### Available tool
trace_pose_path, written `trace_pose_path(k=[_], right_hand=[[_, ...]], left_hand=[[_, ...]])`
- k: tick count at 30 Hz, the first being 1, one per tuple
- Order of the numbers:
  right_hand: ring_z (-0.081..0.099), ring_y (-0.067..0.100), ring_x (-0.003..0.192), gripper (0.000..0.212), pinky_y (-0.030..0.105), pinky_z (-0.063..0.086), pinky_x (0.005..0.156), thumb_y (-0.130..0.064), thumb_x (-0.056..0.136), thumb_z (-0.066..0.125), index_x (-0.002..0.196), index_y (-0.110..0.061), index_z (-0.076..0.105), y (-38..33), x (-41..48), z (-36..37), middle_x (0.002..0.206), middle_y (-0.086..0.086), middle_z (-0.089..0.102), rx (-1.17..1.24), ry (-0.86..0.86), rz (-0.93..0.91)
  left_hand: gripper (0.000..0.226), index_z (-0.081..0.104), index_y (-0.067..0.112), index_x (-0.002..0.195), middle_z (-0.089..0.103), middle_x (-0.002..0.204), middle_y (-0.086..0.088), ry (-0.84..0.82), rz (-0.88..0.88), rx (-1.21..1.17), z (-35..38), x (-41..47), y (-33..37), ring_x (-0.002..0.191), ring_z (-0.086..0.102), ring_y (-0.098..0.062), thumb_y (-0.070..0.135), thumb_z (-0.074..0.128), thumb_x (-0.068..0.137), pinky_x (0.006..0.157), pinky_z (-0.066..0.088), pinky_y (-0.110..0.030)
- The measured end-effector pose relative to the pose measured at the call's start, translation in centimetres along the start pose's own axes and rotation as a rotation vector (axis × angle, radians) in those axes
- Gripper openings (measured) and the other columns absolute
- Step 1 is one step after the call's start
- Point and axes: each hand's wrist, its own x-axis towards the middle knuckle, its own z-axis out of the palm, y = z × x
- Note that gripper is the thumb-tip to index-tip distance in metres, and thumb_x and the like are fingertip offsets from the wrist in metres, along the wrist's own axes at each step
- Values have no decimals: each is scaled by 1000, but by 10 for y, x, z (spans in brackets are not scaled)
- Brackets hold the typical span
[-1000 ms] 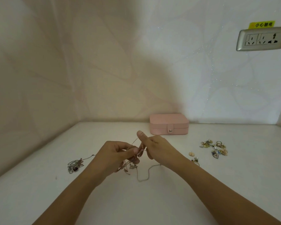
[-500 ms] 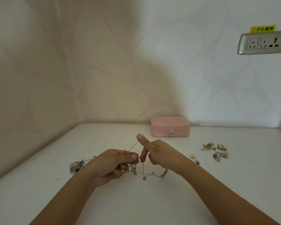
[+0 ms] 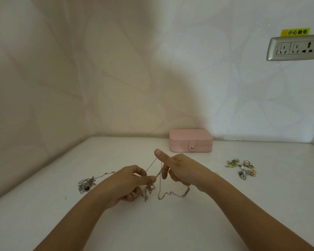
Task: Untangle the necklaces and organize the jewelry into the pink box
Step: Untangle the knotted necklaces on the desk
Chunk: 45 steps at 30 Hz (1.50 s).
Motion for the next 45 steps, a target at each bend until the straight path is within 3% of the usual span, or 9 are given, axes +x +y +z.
trace_pose_path(k=[4,7,9,16,21,25,28,38,45], right_hand=[[28,13,45,81,22,27,47,-87,72,28,67,-15,65,4,3,-5,48,-6,40,14,31,28],[26,13,45,82,23,25,46,-89,69,30,69,-14,65,8,4,-9,49,-5,39,34,39,35],[25,13,43,83,23,24,46,-89,69,31,70,-13,65,9,5,-11,49,-5,39,44,39,31],[24,13,44,81,22,25,46,-87,66,32,72,-13,63,3,-1,-12,44,-9,36,77,4,-49],[22,14,46,75,21,22,45,-82,70,35,73,-11,62,0,-5,-18,46,-8,34,130,0,-103],[22,13,47,64,21,21,46,-71,81,45,70,-12,67,2,-5,-27,48,-8,35,146,23,-113],[24,9,42,44,19,21,44,-54,86,60,67,-14,70,5,-7,-27,54,-4,36,101,15,-120],[40,-3,45,17,8,30,50,-30,91,63,95,-21,76,11,-12,-41,44,-22,47,-83,-86,-156],[28,6,37,17,13,27,39,-25,89,64,79,-16,74,30,-2,-56,50,-4,37,-386,-42,9]], left_hand=[[14,69,18,92,61,77,8,-39,189,96,3,-3,3,61,43,-12,6,65,85,45,30,-17],[34,74,13,82,59,65,5,-144,233,81,6,-7,5,52,33,-9,-7,47,85,44,27,-17],[40,75,12,79,69,78,-1,-188,192,-14,9,-9,7,49,35,-7,-9,42,85,42,28,-15],[41,74,6,86,70,96,-16,-455,-60,-415,9,-8,7,46,50,-9,32,43,88,34,34,-15],[10,70,12,79,63,72,1,-314,110,-288,18,-6,3,42,41,-4,20,64,76,37,35,-13],[27,69,4,86,64,64,-1,77,174,-274,12,3,2,38,37,-5,20,76,66,38,32,-14],[15,71,2,83,60,55,-1,241,233,-216,8,6,-1,37,41,-8,11,77,73,36,30,-16],[6,67,8,87,53,67,-2,296,70,-330,-21,21,-15,52,42,-11,13,68,85,39,35,-17],[25,56,4,83,56,86,-7,418,27,-397,-31,28,-16,71,48,-18,24,51,98,63,45,-30]])
